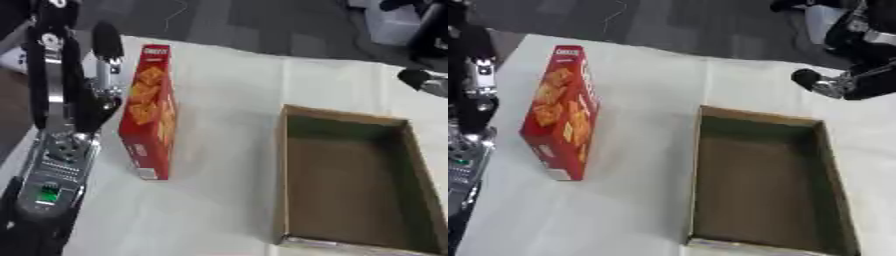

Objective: Pick up objects on the table and place them in the box.

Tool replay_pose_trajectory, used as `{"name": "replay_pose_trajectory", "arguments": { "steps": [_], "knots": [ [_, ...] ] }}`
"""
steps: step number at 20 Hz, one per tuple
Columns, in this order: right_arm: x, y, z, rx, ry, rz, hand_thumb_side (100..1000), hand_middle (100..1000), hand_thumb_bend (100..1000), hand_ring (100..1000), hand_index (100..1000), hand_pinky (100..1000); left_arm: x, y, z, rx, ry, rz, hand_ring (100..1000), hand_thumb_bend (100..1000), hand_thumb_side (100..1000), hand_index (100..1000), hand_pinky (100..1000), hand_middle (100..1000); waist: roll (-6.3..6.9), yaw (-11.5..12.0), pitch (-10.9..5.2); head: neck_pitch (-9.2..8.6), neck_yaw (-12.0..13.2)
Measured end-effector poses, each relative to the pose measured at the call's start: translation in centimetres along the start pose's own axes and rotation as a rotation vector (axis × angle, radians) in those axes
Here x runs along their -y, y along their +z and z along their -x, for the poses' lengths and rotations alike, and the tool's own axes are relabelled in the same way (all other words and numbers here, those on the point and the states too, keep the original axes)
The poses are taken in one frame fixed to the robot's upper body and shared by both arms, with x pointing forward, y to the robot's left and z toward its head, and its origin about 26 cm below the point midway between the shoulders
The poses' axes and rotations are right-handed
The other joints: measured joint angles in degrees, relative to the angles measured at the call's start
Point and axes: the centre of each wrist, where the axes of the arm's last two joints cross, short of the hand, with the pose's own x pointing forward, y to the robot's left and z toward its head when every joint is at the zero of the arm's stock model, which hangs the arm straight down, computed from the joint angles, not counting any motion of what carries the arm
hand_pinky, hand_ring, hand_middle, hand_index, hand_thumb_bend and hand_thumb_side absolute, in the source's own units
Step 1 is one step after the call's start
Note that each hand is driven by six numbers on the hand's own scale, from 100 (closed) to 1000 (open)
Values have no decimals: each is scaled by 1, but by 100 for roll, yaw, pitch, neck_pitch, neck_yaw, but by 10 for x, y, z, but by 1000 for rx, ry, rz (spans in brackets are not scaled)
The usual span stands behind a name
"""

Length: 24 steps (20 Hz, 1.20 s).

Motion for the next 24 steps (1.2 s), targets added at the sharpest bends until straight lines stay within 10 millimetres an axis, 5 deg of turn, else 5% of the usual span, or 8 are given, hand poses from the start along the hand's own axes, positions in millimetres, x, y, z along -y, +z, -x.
{"name": "replay_pose_trajectory", "arguments": {
  "steps": [12, 24],
  "knots": [
    [-12, -43, 41, 15, 89, -151, 257, 1000, 399, 1000, 100, 926, -2, -1, 1, 9, -5, 20, 745, 184, 749, 908, 823, 778, -157, 172, 6, -328, -274],
    [-15, -92, 38, 109, 197, -207, 267, 1000, 381, 1000, 100, 895, -6, -6, 2, 25, -16, -5, 739, 198, 745, 905, 812, 771, -332, 598, 7, -623, -469]
  ]
}}
